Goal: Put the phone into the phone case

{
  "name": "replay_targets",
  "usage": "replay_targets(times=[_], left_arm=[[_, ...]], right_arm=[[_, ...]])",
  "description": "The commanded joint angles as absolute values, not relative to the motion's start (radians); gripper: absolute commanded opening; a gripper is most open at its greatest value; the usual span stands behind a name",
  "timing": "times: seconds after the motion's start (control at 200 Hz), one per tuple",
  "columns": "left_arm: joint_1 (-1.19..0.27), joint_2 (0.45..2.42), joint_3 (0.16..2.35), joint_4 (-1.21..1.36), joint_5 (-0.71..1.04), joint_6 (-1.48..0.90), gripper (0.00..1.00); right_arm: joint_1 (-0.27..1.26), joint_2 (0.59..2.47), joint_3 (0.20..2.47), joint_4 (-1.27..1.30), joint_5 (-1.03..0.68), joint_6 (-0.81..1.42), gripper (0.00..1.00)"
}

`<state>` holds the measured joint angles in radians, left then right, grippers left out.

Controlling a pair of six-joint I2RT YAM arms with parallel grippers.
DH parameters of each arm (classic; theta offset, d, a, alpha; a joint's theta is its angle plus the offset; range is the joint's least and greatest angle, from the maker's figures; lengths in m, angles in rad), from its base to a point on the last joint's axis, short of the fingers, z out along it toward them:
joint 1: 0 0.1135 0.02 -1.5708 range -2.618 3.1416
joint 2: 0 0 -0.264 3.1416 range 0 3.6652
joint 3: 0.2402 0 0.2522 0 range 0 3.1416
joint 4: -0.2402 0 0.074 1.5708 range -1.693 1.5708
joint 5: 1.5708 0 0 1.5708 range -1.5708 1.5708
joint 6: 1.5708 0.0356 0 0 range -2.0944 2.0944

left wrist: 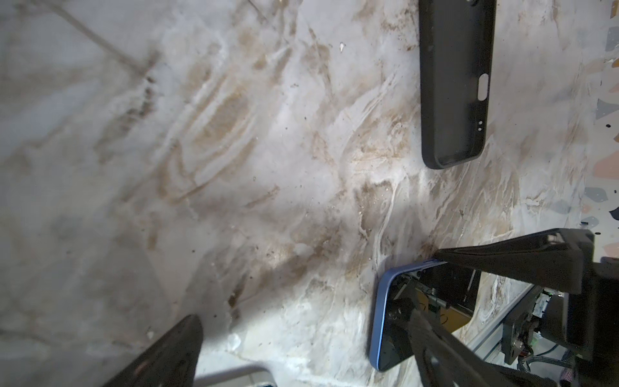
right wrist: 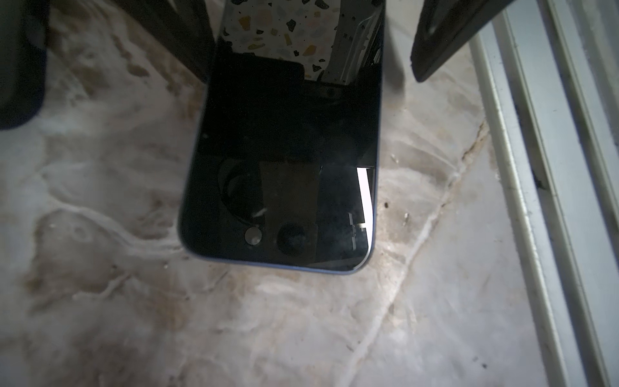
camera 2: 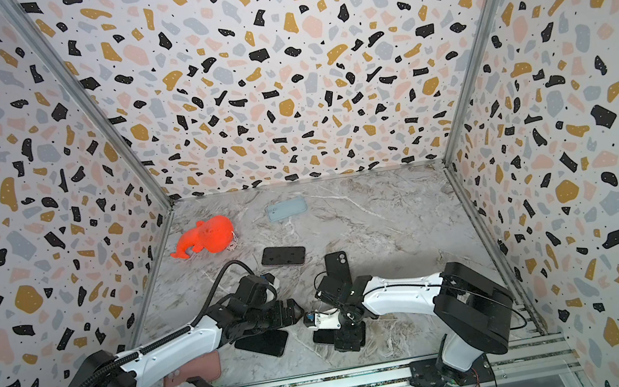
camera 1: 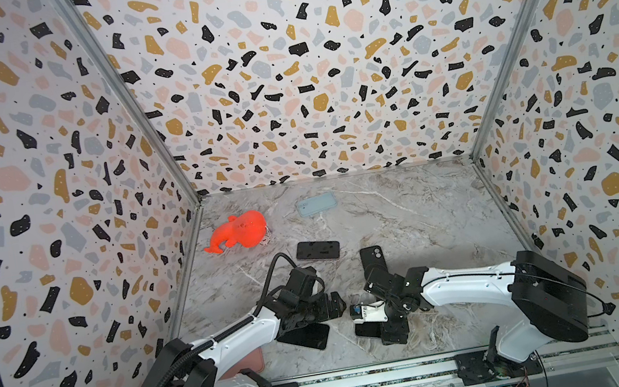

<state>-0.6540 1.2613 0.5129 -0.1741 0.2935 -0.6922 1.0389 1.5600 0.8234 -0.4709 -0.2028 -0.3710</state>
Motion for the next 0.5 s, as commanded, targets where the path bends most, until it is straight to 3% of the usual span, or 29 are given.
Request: replay_targets(times=[0.0, 0.205, 0.496], left_arm=[[-0.646, 1.25, 0.499, -0.15, 0.324, -0.691, 0.99], [-0.644, 1.256, 0.483, -0.115, 0.348, -0.705, 0.99], [-0.644, 1.292, 0.472, -0.044, 0.423, -0.729, 0.97]], right_arm=[[1.061, 1.617, 0.819, -0.495, -0.165, -0.342, 0.89], [1.054, 1.618, 0.829, -0.482, -0.153, -0.322, 0.74], [1.022, 1.589, 0.824, -0.423, -0.182, -0.31, 0.67]])
